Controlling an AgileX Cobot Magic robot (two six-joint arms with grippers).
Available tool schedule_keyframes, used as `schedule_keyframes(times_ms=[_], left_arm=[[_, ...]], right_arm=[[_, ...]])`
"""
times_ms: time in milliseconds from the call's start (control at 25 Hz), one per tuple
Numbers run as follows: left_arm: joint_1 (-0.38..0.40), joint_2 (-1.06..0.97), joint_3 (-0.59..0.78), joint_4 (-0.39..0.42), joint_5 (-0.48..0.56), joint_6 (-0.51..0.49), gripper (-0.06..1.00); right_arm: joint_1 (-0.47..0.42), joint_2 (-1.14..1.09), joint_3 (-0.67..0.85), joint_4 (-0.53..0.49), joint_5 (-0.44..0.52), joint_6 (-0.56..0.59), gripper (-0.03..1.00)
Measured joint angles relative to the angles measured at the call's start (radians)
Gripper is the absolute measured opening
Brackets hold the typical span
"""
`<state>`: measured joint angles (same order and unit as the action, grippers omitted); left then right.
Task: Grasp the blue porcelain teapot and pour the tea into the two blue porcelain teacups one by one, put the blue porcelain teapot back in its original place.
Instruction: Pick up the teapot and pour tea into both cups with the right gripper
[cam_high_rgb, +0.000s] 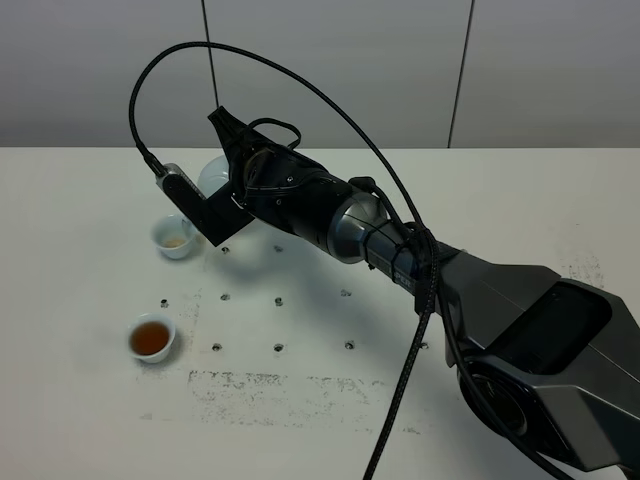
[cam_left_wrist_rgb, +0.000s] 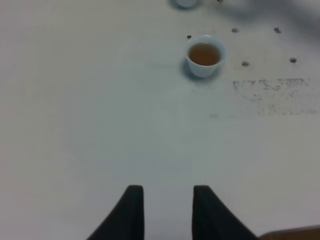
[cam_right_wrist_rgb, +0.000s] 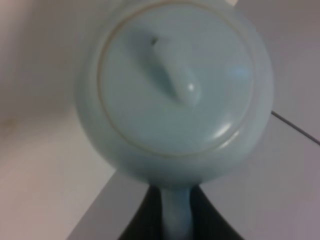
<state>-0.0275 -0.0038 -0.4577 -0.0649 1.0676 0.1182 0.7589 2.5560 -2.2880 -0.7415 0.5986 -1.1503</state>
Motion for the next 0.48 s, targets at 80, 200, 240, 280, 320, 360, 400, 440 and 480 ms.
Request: schedule_keyframes(times_ms=[80,200,240,280,320,360,400,440,480], left_arm=[[0.0,0.0,0.0,0.0,0.0,0.0,0.3],[0.0,0.0,0.0,0.0,0.0,0.0,0.3],[0.0,0.0,0.0,0.0,0.0,0.0,0.3],[0.0,0.0,0.0,0.0,0.0,0.0,0.3],[0.0,0.0,0.0,0.0,0.0,0.0,0.3],[0.0,0.0,0.0,0.0,0.0,0.0,0.3],[0.0,0.0,0.0,0.0,0.0,0.0,0.3],[0.0,0.0,0.0,0.0,0.0,0.0,0.3],[0.0,0.0,0.0,0.0,0.0,0.0,0.3]], right_arm=[[0.005,0.0,0.0,-0.019,-0.001,-0.01,0.07],[0.008,0.0,0.0,-0.046,-0.006,-0.015,0.07],[0.008,0.0,0.0,-0.05,-0.008,-0.015,0.07],[0.008,0.0,0.0,-0.054,-0.008,-0.016,0.07],[0.008,0.0,0.0,-0.055,-0.008,-0.017,0.07],[0.008,0.0,0.0,-0.055,-0.008,-0.017,0.07],[0.008,0.0,0.0,-0.056,-0.008,-0.019,0.07],[0.008,0.0,0.0,-0.057,-0.011,-0.021,0.07],[0.008,0.0,0.0,-0.06,-0.012,-0.021,0.07]])
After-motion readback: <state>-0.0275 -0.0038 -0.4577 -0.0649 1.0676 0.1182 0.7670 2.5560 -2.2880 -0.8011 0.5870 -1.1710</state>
